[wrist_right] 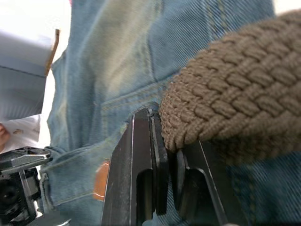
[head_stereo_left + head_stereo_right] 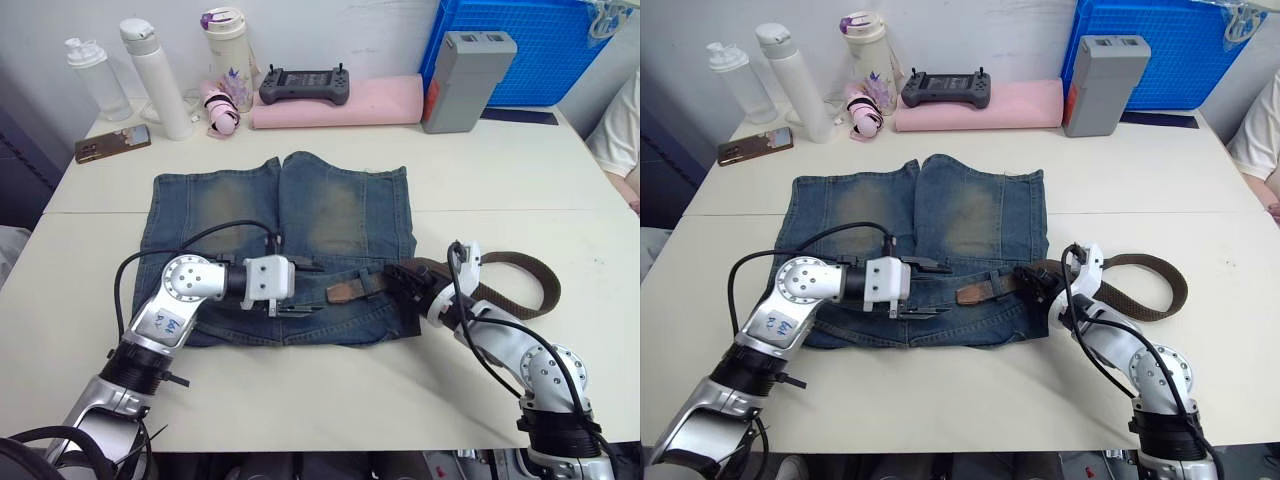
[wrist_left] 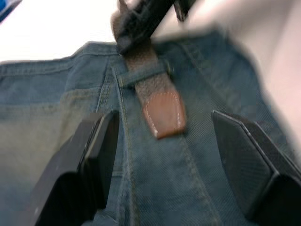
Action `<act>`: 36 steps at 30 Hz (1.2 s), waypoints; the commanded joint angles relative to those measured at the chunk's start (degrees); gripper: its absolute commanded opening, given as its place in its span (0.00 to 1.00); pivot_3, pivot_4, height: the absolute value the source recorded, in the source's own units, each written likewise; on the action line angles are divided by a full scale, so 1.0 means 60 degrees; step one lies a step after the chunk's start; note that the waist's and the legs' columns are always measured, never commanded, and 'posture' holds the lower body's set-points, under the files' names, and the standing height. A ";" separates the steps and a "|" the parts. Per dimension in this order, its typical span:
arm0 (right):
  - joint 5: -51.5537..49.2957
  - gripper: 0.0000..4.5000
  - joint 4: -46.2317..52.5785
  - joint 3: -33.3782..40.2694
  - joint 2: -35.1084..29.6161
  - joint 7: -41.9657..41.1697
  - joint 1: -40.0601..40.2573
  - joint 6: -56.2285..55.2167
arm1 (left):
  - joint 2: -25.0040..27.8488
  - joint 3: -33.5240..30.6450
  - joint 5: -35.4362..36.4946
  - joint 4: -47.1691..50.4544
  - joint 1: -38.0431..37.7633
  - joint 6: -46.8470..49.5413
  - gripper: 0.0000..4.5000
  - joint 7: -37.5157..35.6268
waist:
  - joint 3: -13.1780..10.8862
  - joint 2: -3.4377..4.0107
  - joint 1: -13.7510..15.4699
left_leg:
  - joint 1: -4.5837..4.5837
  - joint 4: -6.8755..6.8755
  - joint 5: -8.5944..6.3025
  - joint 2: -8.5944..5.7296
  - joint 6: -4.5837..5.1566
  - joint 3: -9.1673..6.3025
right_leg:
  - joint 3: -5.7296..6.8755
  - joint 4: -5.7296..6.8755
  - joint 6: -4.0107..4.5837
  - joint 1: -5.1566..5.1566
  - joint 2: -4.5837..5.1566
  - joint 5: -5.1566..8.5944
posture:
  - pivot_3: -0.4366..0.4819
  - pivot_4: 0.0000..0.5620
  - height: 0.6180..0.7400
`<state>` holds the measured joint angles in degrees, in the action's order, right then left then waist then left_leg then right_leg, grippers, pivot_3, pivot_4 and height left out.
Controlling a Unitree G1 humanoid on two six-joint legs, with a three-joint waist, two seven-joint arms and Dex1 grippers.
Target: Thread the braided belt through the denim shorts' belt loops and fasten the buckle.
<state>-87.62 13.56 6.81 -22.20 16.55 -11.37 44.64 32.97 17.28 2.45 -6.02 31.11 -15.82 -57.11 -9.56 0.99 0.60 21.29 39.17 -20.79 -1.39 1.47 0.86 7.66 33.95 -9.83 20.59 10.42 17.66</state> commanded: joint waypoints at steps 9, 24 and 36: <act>0.0183 0.00 0.0524 0.0300 0.0395 0.0171 0.0034 0.0022 | -0.0498 0.0888 -0.2902 -0.2034 0.1255 -0.3468 0.77 0.1371 | 0.0000 -0.0001 0.0044 | -0.0003 0.0006 0.0000 0.0000 0.0001 0.0001 | -0.0001 0.0006 -0.0001 -0.0001 0.0003 0.0000 | 0.48 0.27 0.79; 0.0341 0.00 0.0784 0.0284 0.0301 0.0162 -0.0015 0.0210 | -0.0634 0.0732 -0.3009 -0.1790 0.1370 -0.3575 0.01 0.1786 | 0.0000 -0.0002 0.0032 | -0.0004 0.0007 0.0000 0.0001 0.0001 -0.0001 | -0.0001 0.0012 -0.0001 0.0003 0.0004 -0.0001 | 0.48 0.27 0.79; -0.0384 0.95 0.2592 0.1542 -0.1787 -0.1111 0.0932 0.0812 | -0.0716 0.0677 -0.2178 -0.0769 0.1308 -0.2455 0.00 0.1243 | -0.0002 -0.0004 0.0133 | 0.0003 0.0012 -0.0003 -0.0002 0.0007 -0.0009 | -0.0001 0.0009 -0.0001 0.0002 0.0011 -0.0001 | 0.48 0.27 0.79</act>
<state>-89.15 23.75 13.47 -29.25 14.79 -6.94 47.55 28.55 22.53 -12.53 -12.80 39.23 -31.07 -49.30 -9.57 0.97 1.40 21.30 39.24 -20.81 -1.41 1.52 0.83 7.67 34.00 -9.84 20.60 10.48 17.65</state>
